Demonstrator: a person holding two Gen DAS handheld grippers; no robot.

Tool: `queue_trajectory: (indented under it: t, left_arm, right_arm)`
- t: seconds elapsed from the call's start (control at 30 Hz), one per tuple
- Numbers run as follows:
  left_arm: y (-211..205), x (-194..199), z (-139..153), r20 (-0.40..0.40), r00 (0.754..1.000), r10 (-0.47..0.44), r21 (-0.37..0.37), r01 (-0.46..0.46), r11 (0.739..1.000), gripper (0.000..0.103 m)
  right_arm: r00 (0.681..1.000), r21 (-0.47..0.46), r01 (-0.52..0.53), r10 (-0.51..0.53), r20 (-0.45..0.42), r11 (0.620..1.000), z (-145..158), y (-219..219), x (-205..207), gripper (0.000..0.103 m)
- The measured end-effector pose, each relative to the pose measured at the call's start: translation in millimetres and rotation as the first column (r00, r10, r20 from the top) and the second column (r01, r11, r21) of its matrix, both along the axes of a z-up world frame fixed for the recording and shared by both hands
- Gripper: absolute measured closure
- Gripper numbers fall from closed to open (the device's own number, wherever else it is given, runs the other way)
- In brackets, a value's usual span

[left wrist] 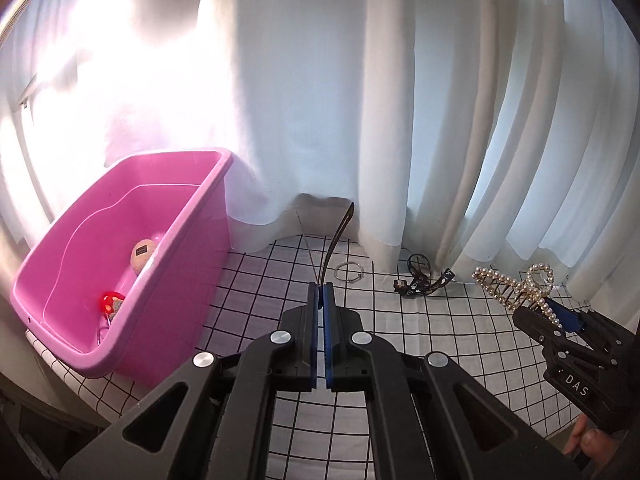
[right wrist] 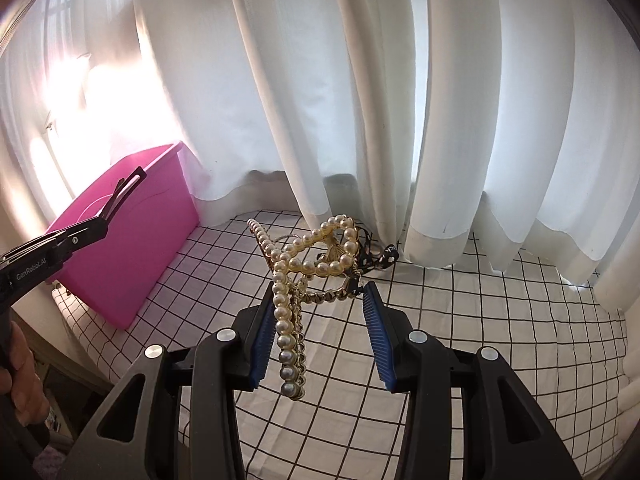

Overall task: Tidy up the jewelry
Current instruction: 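Lift and carry the pearl clip and tweezers toward the pink tub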

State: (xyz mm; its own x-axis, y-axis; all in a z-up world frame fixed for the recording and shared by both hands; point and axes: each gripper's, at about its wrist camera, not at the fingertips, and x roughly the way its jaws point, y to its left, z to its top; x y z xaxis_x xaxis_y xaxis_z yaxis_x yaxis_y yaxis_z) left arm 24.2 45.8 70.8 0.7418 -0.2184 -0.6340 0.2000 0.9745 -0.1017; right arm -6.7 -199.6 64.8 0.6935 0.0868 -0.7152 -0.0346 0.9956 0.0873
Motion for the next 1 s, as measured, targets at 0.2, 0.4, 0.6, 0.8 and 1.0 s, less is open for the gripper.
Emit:
queue_trajectory:
  t: [0.2,0.4,0.6,0.8,1.0]
  left_arm:
    - [41.2,3.4,21.9,0.03,0.996,0.083,-0.01,-0.083,0.997,0.1]
    - [102.5,15.4,35.7,0.048,0.981,0.188,-0.011,-0.187,0.982,0.1]
    - [168.3,40.5,33.6,0.016,0.954,0.3,-0.029,-0.299,0.954,0.1]
    - [217.9,75.2,15.5,-0.056,0.93,0.364,-0.06,-0.367,0.928,0.1]
    - [237.7,100.6,-1.9,-0.139,0.915,0.38,-0.066,-0.391,0.918,0.1]
  right_arm:
    - [0.994,0.025,-0.104,0.103,0.039,0.994,24.8,40.5,30.2,0.062]
    - [0.974,0.053,-0.216,0.211,0.083,0.975,49.2,95.3,74.4,0.062]
    - [0.935,0.061,-0.341,0.332,0.122,0.938,71.4,169.2,127.9,0.062]
    - [0.893,0.054,-0.448,0.444,0.079,0.892,67.4,248.1,182.3,0.062]
    - [0.836,0.081,-0.546,0.549,-0.013,0.834,47.8,307.7,225.6,0.062]
